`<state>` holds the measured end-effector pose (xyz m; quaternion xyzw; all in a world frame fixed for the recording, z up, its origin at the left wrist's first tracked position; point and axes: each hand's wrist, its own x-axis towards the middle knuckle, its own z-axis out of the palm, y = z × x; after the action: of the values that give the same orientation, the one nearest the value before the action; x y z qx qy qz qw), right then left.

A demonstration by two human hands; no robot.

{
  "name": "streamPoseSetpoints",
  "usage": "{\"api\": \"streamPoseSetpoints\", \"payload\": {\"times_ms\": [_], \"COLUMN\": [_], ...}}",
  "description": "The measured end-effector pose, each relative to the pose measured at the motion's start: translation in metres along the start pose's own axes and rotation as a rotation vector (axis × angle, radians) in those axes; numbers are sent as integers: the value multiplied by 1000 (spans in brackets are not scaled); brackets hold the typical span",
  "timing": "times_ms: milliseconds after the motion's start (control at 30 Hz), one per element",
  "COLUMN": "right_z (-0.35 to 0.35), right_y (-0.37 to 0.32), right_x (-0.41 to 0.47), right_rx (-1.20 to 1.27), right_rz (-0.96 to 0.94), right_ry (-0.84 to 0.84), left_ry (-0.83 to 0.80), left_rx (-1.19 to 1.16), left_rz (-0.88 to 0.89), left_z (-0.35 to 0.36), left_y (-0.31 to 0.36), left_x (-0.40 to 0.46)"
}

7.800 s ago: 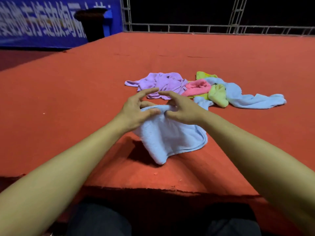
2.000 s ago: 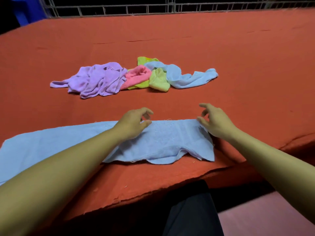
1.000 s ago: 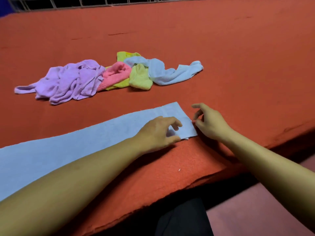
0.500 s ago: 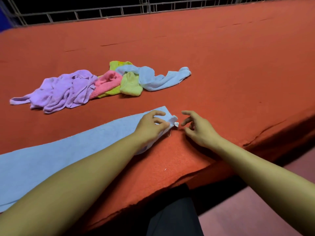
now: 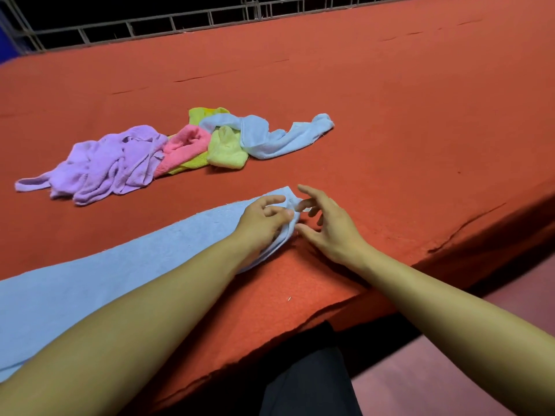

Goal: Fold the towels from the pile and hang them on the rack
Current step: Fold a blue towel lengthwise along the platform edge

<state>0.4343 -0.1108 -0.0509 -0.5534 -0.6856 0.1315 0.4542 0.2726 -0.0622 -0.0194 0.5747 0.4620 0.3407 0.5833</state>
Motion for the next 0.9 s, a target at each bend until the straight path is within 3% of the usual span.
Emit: {"api": "streamPoseSetpoints", "payload": {"times_ms": [167, 367, 600, 800, 900], "right_z": [-28, -60, -56, -38, -36], "right_y": [13, 34, 31, 11, 13], "right_x": [-21, -40, -36, -49, -48], "right_rx": [-24, -183, -126, -222, -269], "right_rz": [-27, -18, 36, -28, -24], "right_ry": [-45, -162, -68, -240, -239], "left_ry": [-33, 84, -109, -212, -198], "left_rx": [249, 157, 431, 674, 695], "left_rz": [122, 192, 227, 254, 273], "left_z": [8, 2, 13, 13, 14], "left_y": [-4, 2, -5, -16, -13], "left_x": [-3, 3, -14, -18, -21]}}
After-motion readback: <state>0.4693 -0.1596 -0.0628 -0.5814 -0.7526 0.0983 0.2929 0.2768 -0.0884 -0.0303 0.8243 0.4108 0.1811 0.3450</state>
